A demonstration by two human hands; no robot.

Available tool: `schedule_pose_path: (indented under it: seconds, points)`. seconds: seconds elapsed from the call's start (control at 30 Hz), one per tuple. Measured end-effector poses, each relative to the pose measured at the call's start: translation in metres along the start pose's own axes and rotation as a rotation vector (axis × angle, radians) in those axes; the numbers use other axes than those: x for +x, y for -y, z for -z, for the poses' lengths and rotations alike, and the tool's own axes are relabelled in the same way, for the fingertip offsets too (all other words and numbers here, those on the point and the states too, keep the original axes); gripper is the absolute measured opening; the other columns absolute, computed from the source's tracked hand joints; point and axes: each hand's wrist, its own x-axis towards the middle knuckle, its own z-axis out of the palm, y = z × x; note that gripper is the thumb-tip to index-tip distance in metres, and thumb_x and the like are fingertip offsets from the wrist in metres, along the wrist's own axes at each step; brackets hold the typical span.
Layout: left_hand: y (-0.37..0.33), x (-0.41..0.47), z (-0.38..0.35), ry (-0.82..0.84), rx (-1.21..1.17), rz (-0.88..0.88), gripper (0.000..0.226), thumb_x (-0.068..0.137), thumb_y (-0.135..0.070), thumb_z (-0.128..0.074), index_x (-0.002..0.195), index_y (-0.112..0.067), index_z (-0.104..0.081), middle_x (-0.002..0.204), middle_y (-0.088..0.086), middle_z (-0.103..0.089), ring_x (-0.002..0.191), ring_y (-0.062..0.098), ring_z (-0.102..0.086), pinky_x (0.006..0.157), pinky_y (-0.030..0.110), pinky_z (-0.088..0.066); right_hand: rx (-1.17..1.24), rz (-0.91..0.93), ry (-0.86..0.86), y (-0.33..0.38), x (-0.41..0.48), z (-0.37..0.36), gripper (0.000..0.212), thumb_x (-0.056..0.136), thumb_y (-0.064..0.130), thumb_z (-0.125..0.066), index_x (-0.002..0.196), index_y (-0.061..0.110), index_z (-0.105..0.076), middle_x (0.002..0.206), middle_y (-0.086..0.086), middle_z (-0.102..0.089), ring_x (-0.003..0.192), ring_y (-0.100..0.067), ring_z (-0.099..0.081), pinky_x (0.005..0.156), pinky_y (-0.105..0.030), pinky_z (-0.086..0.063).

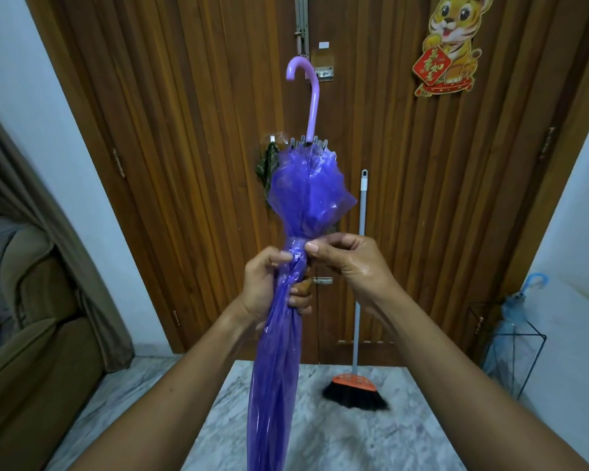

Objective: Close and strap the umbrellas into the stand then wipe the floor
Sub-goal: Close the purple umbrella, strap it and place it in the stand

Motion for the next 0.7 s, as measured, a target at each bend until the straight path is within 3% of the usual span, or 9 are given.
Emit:
schedule_pose_path:
  seconds: [0.1,0.17,0.3,0.47,0.57,0.7]
  points:
    - [0.0,0.0,-0.004,-0.006,0.021,0.007,0.059,0.073,-0.066,-0.067,0.078,-0.009,-0.054,0.049,0.001,-0.041,0.038,0.012,-0.041,0.052,0.028,-0.033,0.03,-0.041,0.01,-0.001,-0.002,0.003,0.023,0.079,0.016,-0.079,0.097,0.003,-0.077,0.097,-0.013,-0.077,0.093,-0.024,-0.072,0.086,-0.034,-0.058]
    - [0.002,0.001,-0.005,0.012,0.017,0.011,0.063,0.082,-0.072,-0.055,0.08,-0.009,-0.054,0.048,0.001,-0.042,0.038,0.011,-0.042,0.051,0.027,-0.034,0.028,-0.064,0.045,-0.002,-0.005,0.007,0.018,0.084,0.015,-0.075,0.099,0.007,-0.078,0.099,-0.01,-0.077,0.093,-0.02,-0.071,0.085,-0.031,-0.057]
    - [0.009,0.003,-0.008,0.055,-0.003,0.027,0.062,0.09,-0.07,-0.045,0.082,-0.009,-0.051,0.049,-0.001,-0.045,0.038,0.011,-0.044,0.05,0.026,-0.037,0.025,-0.131,0.096,-0.003,-0.008,0.02,0.019,0.086,0.021,-0.074,0.102,0.013,-0.079,0.104,-0.009,-0.077,0.097,-0.022,-0.069,0.089,-0.037,-0.054]
    - [0.016,0.011,-0.022,0.078,-0.003,0.077,0.066,0.091,-0.071,-0.039,0.082,-0.008,-0.057,0.048,-0.001,-0.045,0.039,0.01,-0.045,0.051,0.026,-0.038,0.091,-0.215,0.027,-0.006,-0.011,0.034,0.023,0.071,0.027,-0.084,0.087,0.011,-0.079,0.087,-0.008,-0.075,0.078,-0.015,-0.065,0.061,-0.021,-0.047]
    - [0.02,0.019,-0.03,0.083,0.001,0.102,0.067,0.091,-0.072,-0.038,0.081,-0.008,-0.054,0.048,0.0,-0.044,0.039,0.01,-0.044,0.052,0.026,-0.037,0.095,-0.231,0.034,-0.006,-0.014,0.045,0.028,0.072,0.026,-0.083,0.092,0.007,-0.078,0.088,-0.007,-0.075,0.082,-0.014,-0.066,0.07,-0.025,-0.048]
    - [0.027,0.031,-0.04,0.118,-0.005,0.138,0.068,0.09,-0.073,-0.039,0.08,-0.007,-0.052,0.049,0.0,-0.045,0.04,0.011,-0.046,0.053,0.027,-0.038,0.116,-0.218,0.04,0.002,-0.016,0.061,0.024,0.072,0.023,-0.08,0.088,0.006,-0.075,0.074,0.002,-0.073,0.068,-0.004,-0.064,0.062,-0.018,-0.046]
